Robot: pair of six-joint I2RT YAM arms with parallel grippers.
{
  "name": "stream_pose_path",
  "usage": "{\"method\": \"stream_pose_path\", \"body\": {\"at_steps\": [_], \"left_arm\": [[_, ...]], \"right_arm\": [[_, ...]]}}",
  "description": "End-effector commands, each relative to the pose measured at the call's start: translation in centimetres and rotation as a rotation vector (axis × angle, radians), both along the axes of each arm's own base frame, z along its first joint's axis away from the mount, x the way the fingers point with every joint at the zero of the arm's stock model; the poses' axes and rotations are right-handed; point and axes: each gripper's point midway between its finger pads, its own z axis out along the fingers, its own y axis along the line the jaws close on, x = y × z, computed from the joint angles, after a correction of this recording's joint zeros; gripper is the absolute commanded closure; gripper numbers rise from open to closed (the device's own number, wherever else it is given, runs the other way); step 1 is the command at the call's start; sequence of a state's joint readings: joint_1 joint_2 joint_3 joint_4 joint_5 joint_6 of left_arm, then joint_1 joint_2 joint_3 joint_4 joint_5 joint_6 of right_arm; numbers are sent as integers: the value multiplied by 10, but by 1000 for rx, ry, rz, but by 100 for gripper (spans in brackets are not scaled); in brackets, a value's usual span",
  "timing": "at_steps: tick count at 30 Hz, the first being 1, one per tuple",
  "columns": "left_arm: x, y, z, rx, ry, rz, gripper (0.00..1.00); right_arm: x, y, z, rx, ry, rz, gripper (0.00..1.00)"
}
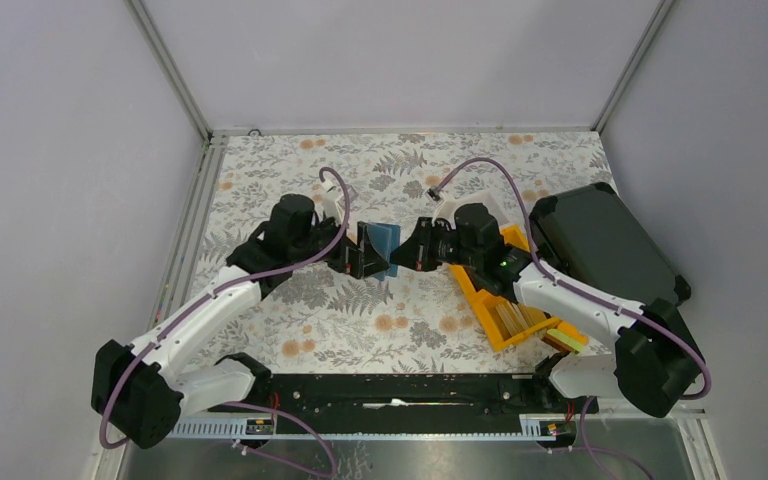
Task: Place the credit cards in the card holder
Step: Open the card holder at the center of the board.
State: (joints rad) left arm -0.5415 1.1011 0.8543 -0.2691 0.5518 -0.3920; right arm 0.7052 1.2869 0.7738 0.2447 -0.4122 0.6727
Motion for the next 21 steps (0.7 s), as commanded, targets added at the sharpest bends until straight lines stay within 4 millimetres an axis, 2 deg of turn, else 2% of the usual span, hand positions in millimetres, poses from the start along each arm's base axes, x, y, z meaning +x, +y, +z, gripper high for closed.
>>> {"method": "stream_pose_path", "body": {"at_steps": [1, 6, 11, 21], "left_arm": [[11, 0, 3, 42, -36, 43, 1], [15, 6, -4, 102, -32, 78, 2], [16, 8, -1, 115, -48, 85, 5], [19, 16, 3, 140, -87, 115, 22]], "right_arm": [[9, 12, 22, 25, -63, -6, 100], [8, 14, 22, 27, -60, 2, 100], [7, 12, 20, 21, -57, -1, 100], [4, 6, 21, 10, -68, -13, 100]]}}
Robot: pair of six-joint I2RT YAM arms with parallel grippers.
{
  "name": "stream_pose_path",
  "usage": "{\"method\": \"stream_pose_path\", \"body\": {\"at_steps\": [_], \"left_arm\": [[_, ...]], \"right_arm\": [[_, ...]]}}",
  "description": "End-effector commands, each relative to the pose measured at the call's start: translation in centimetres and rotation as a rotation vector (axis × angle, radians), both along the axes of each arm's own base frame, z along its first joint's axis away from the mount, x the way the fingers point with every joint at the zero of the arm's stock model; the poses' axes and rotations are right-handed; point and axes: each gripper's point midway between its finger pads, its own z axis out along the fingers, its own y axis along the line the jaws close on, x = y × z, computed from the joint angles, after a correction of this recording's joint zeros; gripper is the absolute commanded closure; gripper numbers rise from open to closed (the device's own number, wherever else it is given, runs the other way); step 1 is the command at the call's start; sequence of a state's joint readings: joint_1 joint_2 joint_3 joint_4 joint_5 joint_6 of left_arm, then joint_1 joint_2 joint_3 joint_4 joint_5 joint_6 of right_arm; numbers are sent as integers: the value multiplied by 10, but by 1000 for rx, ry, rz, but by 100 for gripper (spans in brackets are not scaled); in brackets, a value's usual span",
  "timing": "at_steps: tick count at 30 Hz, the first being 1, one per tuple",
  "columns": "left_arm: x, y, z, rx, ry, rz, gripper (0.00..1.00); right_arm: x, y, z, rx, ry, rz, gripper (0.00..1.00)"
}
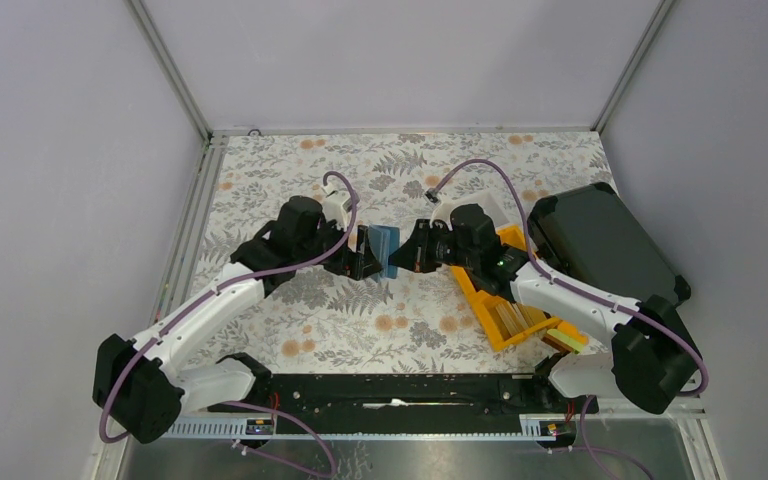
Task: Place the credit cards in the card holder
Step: Open the card holder at the center of the board.
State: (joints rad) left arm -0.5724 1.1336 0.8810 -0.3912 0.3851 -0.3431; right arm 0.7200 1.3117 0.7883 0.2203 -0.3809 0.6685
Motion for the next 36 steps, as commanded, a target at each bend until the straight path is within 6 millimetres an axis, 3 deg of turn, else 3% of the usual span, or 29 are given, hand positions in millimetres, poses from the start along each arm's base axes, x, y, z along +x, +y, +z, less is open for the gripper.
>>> {"method": "stream_pose_path", "body": {"at_steps": [1, 17, 20, 23, 27, 29, 33, 36], "left_arm": [[12, 2, 32, -17, -114, 25, 24], [18, 10, 30, 15, -126, 74, 70], [19, 11, 29, 23, -126, 84, 84], [20, 14, 31, 28, -134, 97, 100], [19, 16, 26, 32, -107, 121, 100], [16, 16, 14, 28, -42, 148, 100], [-2, 6, -23, -45, 121, 163, 100], [-10, 3, -50, -85, 209, 197, 100]], "right_arm": [[3, 3, 30, 42, -87, -1, 100], [-5, 4, 36, 74, -106, 33, 100], [-7, 4, 35, 76, -102, 46, 100], [0, -3, 20, 25, -84, -12, 99], [15, -24, -8, -103, -64, -140, 70], [17, -32, -16, -138, -60, -173, 59], [14, -42, -27, -173, -47, -199, 47], [10, -46, -37, -196, -28, -204, 45]]}}
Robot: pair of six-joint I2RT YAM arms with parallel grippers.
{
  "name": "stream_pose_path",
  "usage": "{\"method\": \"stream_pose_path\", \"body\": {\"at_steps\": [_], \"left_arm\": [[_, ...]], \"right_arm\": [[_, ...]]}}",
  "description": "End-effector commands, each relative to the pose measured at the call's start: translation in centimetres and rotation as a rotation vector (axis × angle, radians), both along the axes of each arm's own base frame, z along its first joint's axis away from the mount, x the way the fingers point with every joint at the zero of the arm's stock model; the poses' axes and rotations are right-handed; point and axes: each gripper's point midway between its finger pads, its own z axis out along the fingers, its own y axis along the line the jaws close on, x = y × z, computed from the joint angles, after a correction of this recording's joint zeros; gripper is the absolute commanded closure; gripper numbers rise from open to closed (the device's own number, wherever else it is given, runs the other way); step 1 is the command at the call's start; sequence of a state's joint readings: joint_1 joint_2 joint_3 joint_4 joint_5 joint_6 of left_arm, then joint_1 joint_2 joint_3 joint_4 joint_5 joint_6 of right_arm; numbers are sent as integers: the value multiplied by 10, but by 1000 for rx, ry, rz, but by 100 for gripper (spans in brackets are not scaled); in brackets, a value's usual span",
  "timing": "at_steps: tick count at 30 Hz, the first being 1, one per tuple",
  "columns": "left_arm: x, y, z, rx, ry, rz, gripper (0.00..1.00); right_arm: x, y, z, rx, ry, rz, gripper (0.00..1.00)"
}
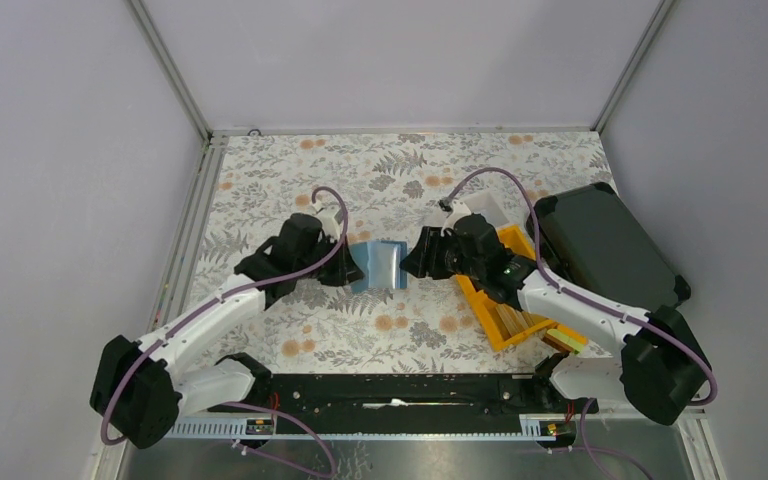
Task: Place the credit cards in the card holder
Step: Open the card holder at the center of the board.
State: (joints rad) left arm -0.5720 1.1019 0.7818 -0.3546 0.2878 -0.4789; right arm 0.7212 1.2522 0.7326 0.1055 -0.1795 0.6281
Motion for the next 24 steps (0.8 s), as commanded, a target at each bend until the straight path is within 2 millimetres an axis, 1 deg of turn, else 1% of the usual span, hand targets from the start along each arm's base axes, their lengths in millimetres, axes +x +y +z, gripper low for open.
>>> {"method": "stream_pose_path", "body": {"at_steps": [1, 5, 8, 11, 13, 19, 22, 24], "left_arm": [[-11, -10, -30, -99, 133, 54, 100], [-15, -10, -49, -104, 179, 67, 100], [-16, -10, -57, -90, 198, 67, 100], [-17, -7, -66, -61, 210, 68, 100], [-15, -3, -72, -34, 207, 78, 100], [-14, 2, -89, 10, 225, 95, 100], [-12, 4, -95, 25, 231, 100, 100], [-11, 6, -98, 35, 230, 109, 100]], "right_arm": [[0, -12, -7, -43, -14, -41, 44], [-6, -14, -13, -41, -9, -30, 44], [-14, -6, -15, -20, 10, 29, 52], [-23, 4, -22, 25, 53, 82, 60], [-26, 11, -25, 57, 72, 108, 63], [-26, 22, -49, 42, 126, 145, 65], [-25, 26, -62, 26, 143, 168, 61], [-25, 28, -69, 13, 153, 180, 61]]}}
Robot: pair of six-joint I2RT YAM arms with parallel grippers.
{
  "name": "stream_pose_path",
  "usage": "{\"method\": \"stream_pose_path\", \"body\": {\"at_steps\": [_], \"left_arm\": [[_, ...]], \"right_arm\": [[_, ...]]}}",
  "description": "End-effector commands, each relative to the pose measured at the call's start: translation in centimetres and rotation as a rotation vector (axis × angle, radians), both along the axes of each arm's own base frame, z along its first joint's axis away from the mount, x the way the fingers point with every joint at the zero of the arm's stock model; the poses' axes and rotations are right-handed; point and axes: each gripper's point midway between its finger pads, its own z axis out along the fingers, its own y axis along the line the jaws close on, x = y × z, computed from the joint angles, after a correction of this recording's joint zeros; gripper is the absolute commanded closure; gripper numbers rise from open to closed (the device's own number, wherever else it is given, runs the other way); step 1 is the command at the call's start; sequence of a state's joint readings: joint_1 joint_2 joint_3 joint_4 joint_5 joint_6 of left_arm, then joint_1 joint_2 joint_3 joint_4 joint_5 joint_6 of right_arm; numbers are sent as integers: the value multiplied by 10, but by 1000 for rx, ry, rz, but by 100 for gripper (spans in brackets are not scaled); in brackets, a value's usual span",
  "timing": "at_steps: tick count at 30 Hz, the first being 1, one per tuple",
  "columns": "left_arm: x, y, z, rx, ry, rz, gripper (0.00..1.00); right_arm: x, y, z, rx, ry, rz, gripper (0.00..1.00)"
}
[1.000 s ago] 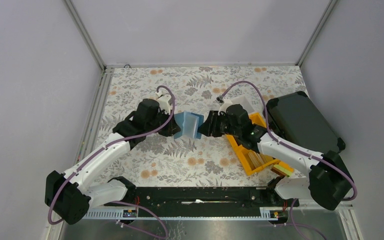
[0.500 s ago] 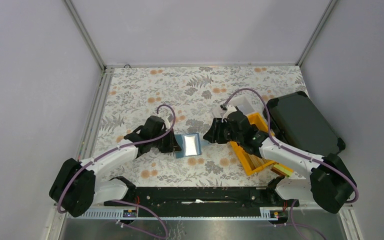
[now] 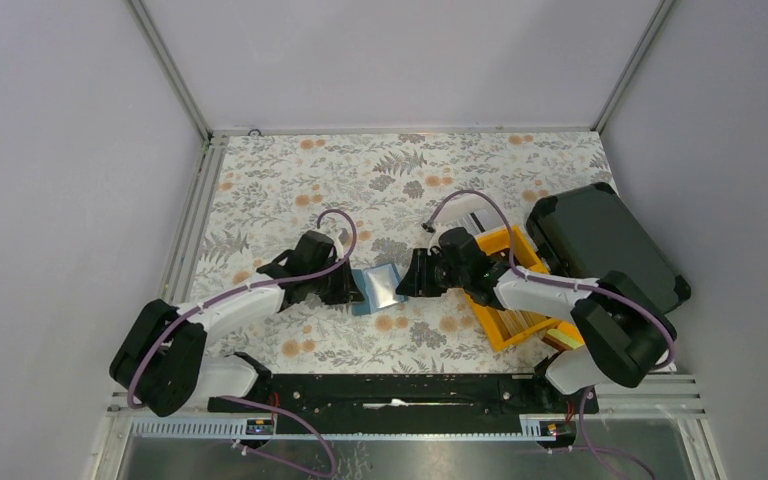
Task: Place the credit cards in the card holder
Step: Open the card holder at the center of the board.
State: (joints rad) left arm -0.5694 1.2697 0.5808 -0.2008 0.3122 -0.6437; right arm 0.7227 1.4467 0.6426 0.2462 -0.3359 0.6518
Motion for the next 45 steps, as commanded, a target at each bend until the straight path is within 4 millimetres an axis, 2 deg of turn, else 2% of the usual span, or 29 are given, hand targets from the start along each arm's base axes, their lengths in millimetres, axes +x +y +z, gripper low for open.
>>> {"method": "stream_pose_path", "body": {"at_steps": [1, 13, 27, 35, 42, 45], "left_arm": [[14, 1, -1, 12, -62, 13, 100], [16, 4, -13, 50, -50, 2, 100], [18, 6, -18, 81, -51, -16, 100], [19, 4, -20, 76, -52, -24, 100], [30, -2, -11, 52, -83, -4, 100], [36, 2, -6, 69, -104, 31, 86]], "right_arm": [[1, 16, 2, 37, -25, 62, 62], [8, 15, -30, -36, -6, 54, 67], [23, 18, -39, -83, -32, 43, 66], [21, 36, -20, 14, -55, 117, 69], [11, 57, -8, 79, -68, 198, 71], [9, 61, -5, 91, -76, 202, 71]]}}
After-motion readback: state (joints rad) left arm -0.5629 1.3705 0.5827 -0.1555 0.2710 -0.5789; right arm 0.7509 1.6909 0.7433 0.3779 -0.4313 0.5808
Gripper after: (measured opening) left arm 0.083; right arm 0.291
